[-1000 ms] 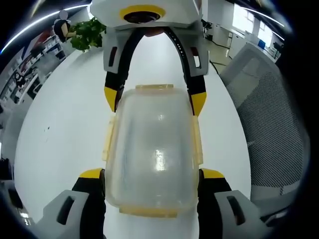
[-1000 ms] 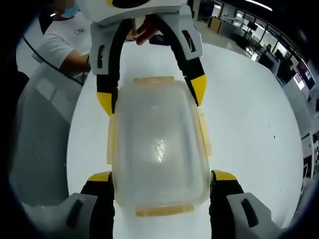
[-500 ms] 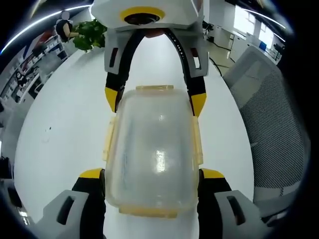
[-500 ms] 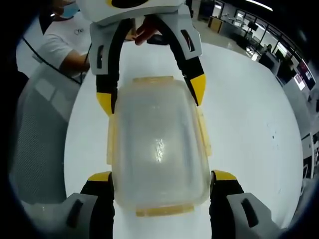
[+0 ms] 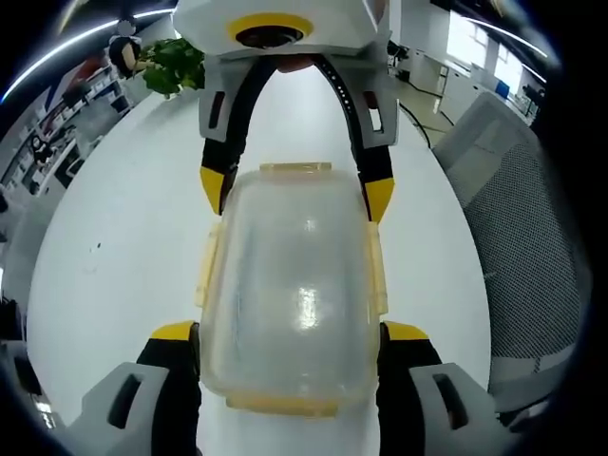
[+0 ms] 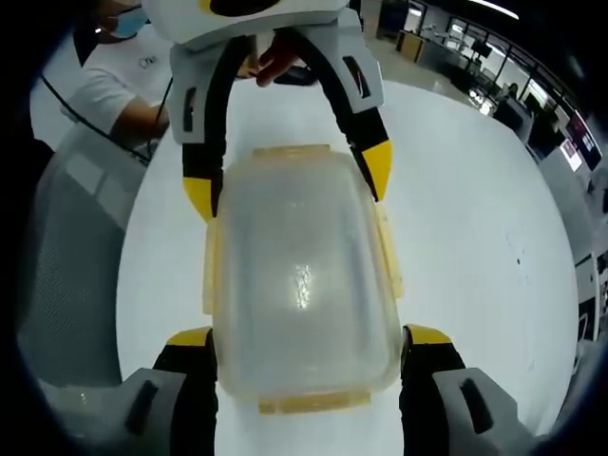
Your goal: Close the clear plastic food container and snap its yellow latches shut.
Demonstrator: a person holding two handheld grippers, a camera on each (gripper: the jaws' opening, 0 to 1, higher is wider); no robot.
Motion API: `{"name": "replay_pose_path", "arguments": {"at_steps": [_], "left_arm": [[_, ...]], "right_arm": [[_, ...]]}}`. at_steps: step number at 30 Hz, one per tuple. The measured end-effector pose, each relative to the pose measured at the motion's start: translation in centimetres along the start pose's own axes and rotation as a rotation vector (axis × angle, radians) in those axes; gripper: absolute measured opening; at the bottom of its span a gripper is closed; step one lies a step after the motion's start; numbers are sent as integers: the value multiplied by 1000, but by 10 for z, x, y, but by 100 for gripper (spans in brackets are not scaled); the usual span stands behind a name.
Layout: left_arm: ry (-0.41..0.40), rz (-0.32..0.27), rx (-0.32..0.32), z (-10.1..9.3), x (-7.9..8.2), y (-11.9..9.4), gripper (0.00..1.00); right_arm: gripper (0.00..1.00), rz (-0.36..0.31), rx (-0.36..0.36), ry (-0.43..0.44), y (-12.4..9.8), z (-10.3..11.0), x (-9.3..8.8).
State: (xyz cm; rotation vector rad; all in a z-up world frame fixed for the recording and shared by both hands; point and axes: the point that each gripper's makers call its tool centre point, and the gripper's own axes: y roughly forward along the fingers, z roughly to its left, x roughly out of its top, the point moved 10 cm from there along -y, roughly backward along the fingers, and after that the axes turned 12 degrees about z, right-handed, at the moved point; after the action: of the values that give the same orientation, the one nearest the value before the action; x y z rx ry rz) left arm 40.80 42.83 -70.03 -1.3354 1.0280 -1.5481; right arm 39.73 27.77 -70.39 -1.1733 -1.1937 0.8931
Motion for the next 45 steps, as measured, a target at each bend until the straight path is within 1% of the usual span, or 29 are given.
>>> {"name": "replay_pose_path", "arguments": {"at_steps": [19, 30, 38, 45], "left_arm": [[-7, -4, -4, 16, -1, 4, 77], [-20, -11, 0, 21, -1, 5, 78], [-23, -7, 3, 31, -1, 7, 79], [-24, -9, 4, 39, -3, 8, 79]], "right_arm": [[80, -2, 5, 10, 2, -14, 1], [81, 7, 8, 6, 3, -21, 3], [81, 27, 4, 5, 4, -32, 6], [81, 12, 0, 12, 5, -38, 7]]}}
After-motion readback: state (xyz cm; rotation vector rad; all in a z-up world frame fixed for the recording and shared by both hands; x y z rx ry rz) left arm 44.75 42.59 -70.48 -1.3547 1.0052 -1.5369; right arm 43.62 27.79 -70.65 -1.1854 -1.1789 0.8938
